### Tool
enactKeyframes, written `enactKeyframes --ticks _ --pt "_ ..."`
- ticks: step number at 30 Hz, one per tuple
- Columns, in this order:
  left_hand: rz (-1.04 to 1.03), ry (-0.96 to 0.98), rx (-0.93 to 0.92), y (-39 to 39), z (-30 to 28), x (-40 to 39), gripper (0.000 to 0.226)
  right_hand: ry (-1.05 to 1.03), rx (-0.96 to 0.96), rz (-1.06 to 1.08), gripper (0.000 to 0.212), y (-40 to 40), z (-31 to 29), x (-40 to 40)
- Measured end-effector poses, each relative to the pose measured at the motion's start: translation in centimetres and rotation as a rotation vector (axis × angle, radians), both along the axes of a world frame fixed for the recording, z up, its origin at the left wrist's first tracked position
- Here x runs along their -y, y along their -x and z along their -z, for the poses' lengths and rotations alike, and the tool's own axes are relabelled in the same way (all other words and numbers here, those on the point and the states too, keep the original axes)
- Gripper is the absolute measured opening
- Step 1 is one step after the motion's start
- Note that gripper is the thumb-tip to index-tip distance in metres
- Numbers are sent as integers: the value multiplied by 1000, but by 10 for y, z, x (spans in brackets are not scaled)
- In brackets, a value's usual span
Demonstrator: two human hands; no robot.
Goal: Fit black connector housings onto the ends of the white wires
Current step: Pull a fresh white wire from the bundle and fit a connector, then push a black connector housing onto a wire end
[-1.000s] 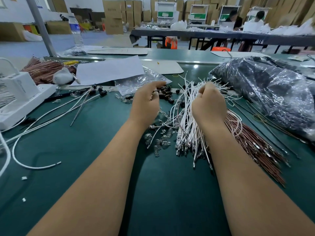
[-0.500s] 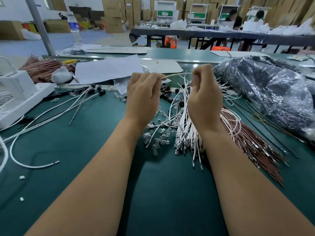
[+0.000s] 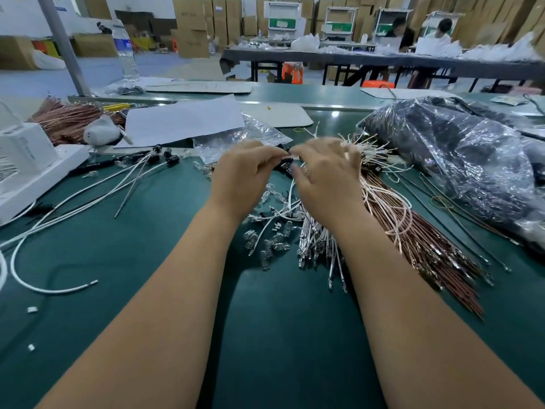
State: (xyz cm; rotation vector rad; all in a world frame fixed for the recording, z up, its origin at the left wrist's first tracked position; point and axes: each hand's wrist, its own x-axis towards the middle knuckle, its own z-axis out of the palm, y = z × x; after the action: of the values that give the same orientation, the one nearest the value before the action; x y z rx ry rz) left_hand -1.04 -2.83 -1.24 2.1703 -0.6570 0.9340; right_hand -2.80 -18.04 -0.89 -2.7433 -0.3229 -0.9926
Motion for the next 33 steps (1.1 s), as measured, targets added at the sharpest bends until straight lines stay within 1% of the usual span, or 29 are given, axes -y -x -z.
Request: enactKeyframes --ticks 2,5,10,13,15,17,18,20,22,24,25,28,30,33 --pt "1 -40 -2 1 -1 1 15 28 -5 -19 22 0 3 -1" --pt "-31 -54 -52 -1 1 -5 15 -78 55 8 18 -1 2 5" --pt "-82 63 -155 -2 2 -19 15 -136 51 90 19 -2 0 9" --pt "-80 130 -213 -2 1 -18 17 -135 38 49 17 -3 2 10" --pt "0 263 -354 -1 0 -13 24 -132 18 0 16 -3 3 9" --pt "133 449 -553 -1 -1 -9 30 -150 10 -50 16 -3 3 7" --pt "197 534 -633 -1 -1 -8 29 -158 10 -66 16 -3 3 6" --pt "277 652 -710 -1 -2 -8 18 -164 14 -77 17 -3 3 7" --pt "263 709 -699 0 -3 -10 10 -171 15 -72 17 -4 4 8" --pt "233 720 -660 0 -1 -11 6 -160 13 -62 17 -4 4 8" --pt "228 705 -641 0 -1 -11 4 -148 9 -66 17 -3 5 7" --pt "213 611 -581 2 2 -10 9 -97 -42 -115 14 -2 6 3" --pt "186 541 -550 2 3 -9 4 -61 -74 -133 12 -2 6 2" --pt "114 494 -509 1 4 -10 5 -75 -97 -148 14 -3 4 3"
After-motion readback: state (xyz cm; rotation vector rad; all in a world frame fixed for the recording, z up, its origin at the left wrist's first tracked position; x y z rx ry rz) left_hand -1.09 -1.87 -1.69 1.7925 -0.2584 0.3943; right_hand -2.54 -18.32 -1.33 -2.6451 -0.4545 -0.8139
